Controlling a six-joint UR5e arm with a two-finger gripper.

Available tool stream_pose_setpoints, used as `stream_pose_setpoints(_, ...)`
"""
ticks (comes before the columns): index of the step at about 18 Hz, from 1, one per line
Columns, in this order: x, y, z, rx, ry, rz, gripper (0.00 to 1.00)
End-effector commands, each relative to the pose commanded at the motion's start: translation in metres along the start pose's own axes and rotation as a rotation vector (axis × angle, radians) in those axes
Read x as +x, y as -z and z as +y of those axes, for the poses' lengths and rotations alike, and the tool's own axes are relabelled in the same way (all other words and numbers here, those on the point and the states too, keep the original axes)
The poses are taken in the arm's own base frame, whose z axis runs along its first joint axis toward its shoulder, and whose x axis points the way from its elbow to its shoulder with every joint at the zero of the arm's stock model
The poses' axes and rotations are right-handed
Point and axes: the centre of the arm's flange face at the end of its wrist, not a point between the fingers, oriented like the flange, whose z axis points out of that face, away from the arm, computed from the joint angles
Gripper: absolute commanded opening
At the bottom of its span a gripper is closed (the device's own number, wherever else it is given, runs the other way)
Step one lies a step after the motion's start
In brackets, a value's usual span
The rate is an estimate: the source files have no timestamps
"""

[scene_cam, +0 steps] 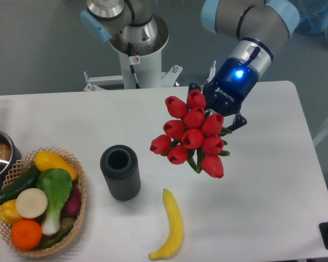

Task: Insert the flowers into the vase
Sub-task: 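Carry the red tulip bunch with the gripper over the black vase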

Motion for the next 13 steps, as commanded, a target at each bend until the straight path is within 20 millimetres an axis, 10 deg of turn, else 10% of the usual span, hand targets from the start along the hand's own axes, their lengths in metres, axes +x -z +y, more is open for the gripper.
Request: stream_pose_setpoints(13, 0.0036, 0.0005, -0.0012, 0.100, -0.014, 0.047, 0.33)
